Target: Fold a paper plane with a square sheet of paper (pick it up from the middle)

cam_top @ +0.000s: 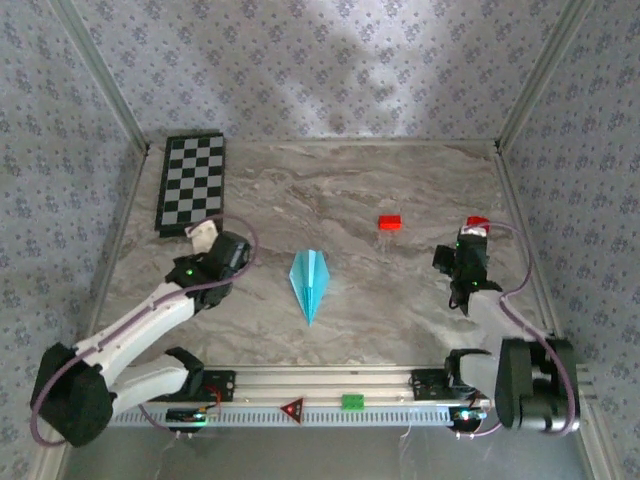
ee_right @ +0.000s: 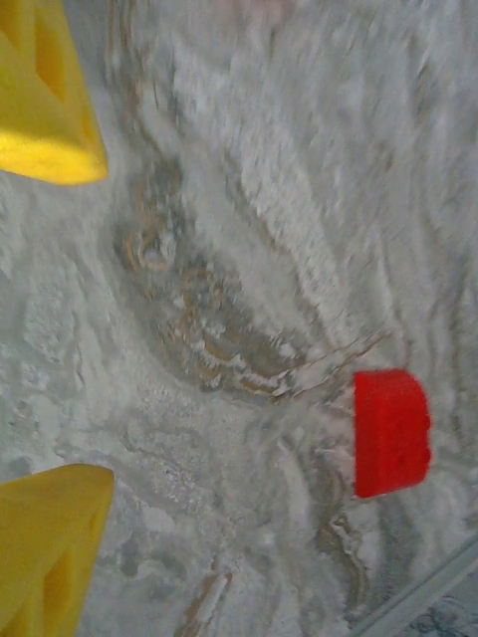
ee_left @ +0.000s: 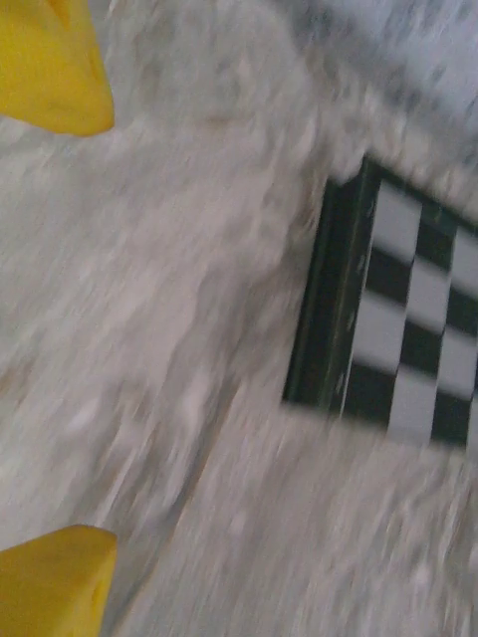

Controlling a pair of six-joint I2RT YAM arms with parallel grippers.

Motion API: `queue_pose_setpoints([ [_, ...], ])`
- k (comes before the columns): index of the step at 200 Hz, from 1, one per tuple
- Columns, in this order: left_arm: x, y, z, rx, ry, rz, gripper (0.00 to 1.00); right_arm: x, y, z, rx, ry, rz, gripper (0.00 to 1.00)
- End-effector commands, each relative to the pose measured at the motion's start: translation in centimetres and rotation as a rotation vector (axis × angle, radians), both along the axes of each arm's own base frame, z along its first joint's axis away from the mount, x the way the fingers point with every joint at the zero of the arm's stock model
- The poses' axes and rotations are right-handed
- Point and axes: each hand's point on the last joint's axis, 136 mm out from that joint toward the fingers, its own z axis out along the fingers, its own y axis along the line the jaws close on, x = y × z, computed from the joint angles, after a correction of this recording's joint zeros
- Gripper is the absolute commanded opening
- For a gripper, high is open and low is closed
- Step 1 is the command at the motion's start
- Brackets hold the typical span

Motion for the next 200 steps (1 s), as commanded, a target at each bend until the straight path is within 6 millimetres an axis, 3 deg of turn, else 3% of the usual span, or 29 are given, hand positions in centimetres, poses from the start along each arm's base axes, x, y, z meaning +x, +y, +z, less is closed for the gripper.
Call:
queue_pose_setpoints([
  [1,2.3,2.9,2.0,0.139,-0.119,-0.02,1.0,4.9,0.4,3.6,-0.063,-0.18,0.088,0.77],
  [16,3.8,4.5,1.3,0.101,-0.138,-0.029,1.0,6.6,1.2,3.1,-0.044,-0.168,0.146,0.77],
  [29,5.1,5.4,0.8,0.096,-0.134,-0.038,1.0,7.9,2.0,3.7,-0.039,-0.246,0.204,0.77],
  [44,6.4,6.0,-0.1,0.118,-0.135,-0.041,1.0,8.7,2.9,2.2,-0.015,-0.219,0.261,0.76],
  [62,8.0,5.4,-2.0,0.117,-0.129,-0.105,1.0,7.5,3.0,1.8,-0.022,-0.242,0.273,0.76],
  [75,8.8,4.6,-3.4,0.102,-0.124,-0.156,1.0,6.9,3.7,2.2,-0.02,-0.359,0.287,0.78],
  [90,9.6,3.6,-3.4,0.081,-0.135,-0.221,1.0,6.4,3.1,2.1,-0.052,-0.333,0.268,0.81],
  [92,9.7,3.5,-3.4,0.081,-0.142,-0.231,1.0,6.6,3.0,2.2,-0.055,-0.336,0.26,0.82],
  [96,9.9,3.0,-3.3,0.074,-0.167,-0.264,1.0,6.8,2.9,2.1,-0.055,-0.333,0.249,0.97],
  [99,10.0,2.8,-3.1,0.074,-0.183,-0.278,1.0,7.0,2.5,2.2,-0.059,-0.332,0.23,1.0],
  [113,10.4,2.6,-2.9,0.071,-0.206,-0.315,1.0,7.3,1.7,1.8,-0.068,-0.278,0.177,1.0],
  [165,11.8,2.4,-3.8,0.044,-0.167,-0.369,0.98,7.3,1.8,2.0,-0.103,-0.289,0.162,0.99],
  [200,11.9,4.5,-5.3,0.011,-0.255,-0.291,0.99,7.2,1.8,2.0,-0.114,-0.291,0.157,1.0],
])
